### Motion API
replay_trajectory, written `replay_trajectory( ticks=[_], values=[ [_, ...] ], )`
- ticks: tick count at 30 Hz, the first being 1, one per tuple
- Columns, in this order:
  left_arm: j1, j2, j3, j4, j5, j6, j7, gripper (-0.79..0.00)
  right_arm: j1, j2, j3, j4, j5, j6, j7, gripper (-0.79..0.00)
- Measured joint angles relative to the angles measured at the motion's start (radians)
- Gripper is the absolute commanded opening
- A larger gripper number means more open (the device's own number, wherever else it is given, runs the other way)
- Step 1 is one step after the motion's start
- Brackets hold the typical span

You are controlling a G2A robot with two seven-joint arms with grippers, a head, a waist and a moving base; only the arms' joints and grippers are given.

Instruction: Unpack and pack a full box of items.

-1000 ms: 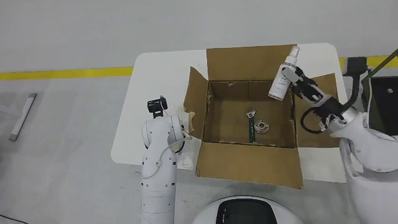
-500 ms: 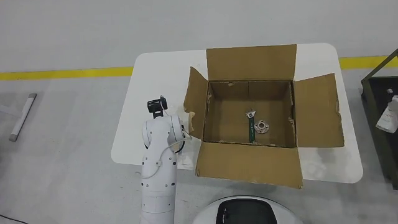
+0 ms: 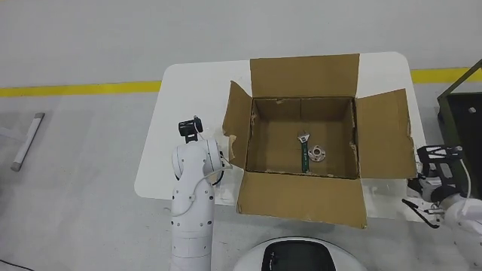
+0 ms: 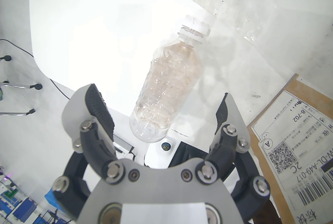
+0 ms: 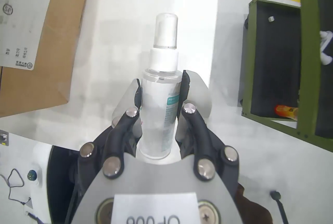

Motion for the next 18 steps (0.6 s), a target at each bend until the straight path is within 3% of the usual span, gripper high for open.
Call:
replay_trajectory(
  ticks=[6,8,12,13,18],
  values=[
    [0.0,0.0,0.0,0.0,0.0,0.0,0.0,0.0,-0.002,0.001,-0.044,0.035,-0.03,0.004,-0.011,-0.767],
    [0.0,0.0,0.0,0.0,0.0,0.0,0.0,0.0,0.001,0.002,-0.054,0.048,-0.029,0.008,-0.013,-0.671],
    [0.0,0.0,0.0,0.0,0.0,0.0,0.0,0.0,0.007,0.003,-0.067,0.077,-0.027,0.009,-0.018,-0.551],
    [0.0,0.0,0.0,0.0,0.0,0.0,0.0,0.0,0.008,0.004,-0.07,0.08,-0.026,0.009,-0.018,-0.48],
    [0.0,0.0,0.0,0.0,0.0,0.0,0.0,0.0,0.01,0.006,-0.073,0.084,-0.025,0.013,-0.014,-0.406]
  ],
)
